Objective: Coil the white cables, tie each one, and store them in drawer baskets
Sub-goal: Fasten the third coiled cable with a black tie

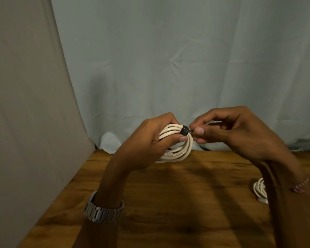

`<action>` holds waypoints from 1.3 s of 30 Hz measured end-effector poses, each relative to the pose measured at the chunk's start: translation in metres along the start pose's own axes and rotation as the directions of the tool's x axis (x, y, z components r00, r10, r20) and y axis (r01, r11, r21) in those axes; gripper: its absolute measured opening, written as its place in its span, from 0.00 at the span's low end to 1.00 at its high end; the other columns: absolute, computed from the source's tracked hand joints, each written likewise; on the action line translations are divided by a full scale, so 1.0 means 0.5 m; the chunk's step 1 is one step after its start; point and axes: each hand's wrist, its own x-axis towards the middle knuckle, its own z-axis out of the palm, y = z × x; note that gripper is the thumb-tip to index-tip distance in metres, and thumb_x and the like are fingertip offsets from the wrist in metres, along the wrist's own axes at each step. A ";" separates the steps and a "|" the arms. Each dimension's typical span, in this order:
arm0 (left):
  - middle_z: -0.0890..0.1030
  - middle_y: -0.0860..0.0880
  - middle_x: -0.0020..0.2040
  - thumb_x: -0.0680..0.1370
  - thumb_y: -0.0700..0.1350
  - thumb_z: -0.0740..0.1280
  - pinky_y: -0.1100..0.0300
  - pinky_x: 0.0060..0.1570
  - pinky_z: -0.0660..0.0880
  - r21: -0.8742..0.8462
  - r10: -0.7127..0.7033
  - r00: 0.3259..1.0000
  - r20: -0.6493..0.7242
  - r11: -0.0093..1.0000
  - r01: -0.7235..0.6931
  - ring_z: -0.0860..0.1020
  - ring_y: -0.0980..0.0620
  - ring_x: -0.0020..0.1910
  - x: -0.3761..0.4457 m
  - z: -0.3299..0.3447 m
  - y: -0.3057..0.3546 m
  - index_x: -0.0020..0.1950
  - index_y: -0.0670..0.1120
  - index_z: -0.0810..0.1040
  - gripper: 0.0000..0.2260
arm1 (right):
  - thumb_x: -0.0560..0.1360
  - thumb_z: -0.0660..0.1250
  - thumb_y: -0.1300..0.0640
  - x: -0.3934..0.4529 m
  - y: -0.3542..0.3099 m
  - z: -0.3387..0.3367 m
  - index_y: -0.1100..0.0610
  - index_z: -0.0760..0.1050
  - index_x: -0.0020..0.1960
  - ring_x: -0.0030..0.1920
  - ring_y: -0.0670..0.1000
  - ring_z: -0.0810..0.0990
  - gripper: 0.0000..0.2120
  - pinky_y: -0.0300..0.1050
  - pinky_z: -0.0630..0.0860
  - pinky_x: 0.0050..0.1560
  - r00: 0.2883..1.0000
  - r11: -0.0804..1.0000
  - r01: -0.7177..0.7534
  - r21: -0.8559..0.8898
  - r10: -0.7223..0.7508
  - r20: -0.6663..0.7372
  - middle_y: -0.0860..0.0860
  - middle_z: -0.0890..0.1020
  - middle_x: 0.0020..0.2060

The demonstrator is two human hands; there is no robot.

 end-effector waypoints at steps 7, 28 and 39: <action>0.81 0.52 0.40 0.77 0.52 0.69 0.58 0.37 0.74 0.018 -0.011 1.000 0.005 1.000 0.011 0.79 0.54 0.38 0.002 0.005 0.001 0.49 0.48 0.78 0.08 | 0.72 0.71 0.50 0.001 -0.002 0.010 0.54 0.84 0.47 0.42 0.49 0.85 0.09 0.44 0.81 0.48 1.000 0.977 0.029 -0.211 -0.026 0.017 0.51 0.87 0.40; 0.77 0.57 0.38 0.79 0.48 0.65 0.70 0.35 0.69 0.131 0.015 0.993 -0.118 0.991 0.000 0.76 0.61 0.37 0.012 0.019 -0.020 0.50 0.49 0.75 0.04 | 0.72 0.76 0.48 0.007 0.011 0.084 0.50 0.85 0.47 0.38 0.41 0.83 0.06 0.33 0.79 0.40 0.893 0.863 0.066 -0.501 -0.275 -0.356 0.43 0.85 0.40; 0.77 0.62 0.33 0.86 0.48 0.56 0.66 0.33 0.70 -0.022 -0.031 0.997 -0.075 0.999 0.029 0.76 0.60 0.32 0.010 0.045 -0.004 0.52 0.48 0.71 0.07 | 0.81 0.68 0.57 0.011 0.023 0.114 0.56 0.79 0.47 0.38 0.50 0.78 0.04 0.52 0.78 0.39 0.838 0.722 0.000 -0.691 -0.378 -0.394 0.51 0.81 0.41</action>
